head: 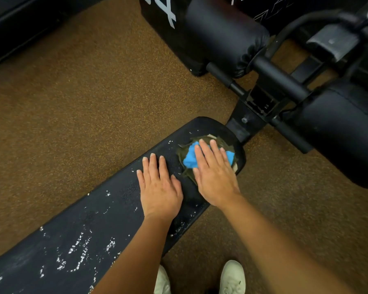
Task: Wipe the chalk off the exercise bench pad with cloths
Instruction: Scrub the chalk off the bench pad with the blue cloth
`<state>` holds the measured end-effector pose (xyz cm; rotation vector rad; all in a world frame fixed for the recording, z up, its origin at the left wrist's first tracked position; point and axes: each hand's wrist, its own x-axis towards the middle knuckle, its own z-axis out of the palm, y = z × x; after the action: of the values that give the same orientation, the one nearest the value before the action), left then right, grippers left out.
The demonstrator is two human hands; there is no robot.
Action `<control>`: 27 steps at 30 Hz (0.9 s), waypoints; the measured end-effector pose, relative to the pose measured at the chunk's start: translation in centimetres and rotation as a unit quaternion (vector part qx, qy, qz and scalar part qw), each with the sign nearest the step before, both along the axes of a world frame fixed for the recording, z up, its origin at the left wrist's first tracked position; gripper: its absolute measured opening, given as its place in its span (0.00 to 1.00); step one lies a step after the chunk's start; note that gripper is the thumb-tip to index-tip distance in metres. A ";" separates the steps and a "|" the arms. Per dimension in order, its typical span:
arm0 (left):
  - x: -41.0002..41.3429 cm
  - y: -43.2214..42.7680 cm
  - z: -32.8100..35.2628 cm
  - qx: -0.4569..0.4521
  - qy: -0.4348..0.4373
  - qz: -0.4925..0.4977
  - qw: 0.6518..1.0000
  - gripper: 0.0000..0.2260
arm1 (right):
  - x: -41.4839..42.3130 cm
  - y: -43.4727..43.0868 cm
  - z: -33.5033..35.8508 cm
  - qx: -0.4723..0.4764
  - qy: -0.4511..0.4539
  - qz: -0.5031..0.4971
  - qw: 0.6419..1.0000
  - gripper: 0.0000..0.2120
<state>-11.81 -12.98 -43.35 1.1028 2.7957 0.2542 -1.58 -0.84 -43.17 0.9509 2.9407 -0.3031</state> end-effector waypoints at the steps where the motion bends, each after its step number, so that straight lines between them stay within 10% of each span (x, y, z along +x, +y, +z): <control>1: 0.0 0.0 0.0 -0.003 -0.001 -0.001 1.000 0.27 | 0.9 0.3 0.0 0.003 -0.002 -0.009 1.000 0.29; 7: 0.1 0.0 0.2 -0.020 -0.001 -0.001 1.000 0.27 | -3.3 2.6 0.4 -0.031 -0.018 -0.181 0.983 0.32; 13: 0.1 0.0 0.2 -0.022 -0.007 0.000 1.000 0.27 | 1.2 3.1 0.6 -0.006 -0.032 0.001 0.999 0.30; 18: 0.1 0.1 0.3 -0.031 -0.005 0.002 1.000 0.27 | -2.2 4.8 0.7 -0.036 -0.029 -0.173 0.984 0.32; 27: -0.1 0.2 0.5 -0.013 -0.011 0.006 1.000 0.27 | 0.0 2.9 1.0 -0.011 -0.005 -0.059 0.998 0.29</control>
<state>-11.95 -12.75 -42.90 1.0702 2.7790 0.2280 -1.59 2.07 -42.15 1.1215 2.8710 -0.3316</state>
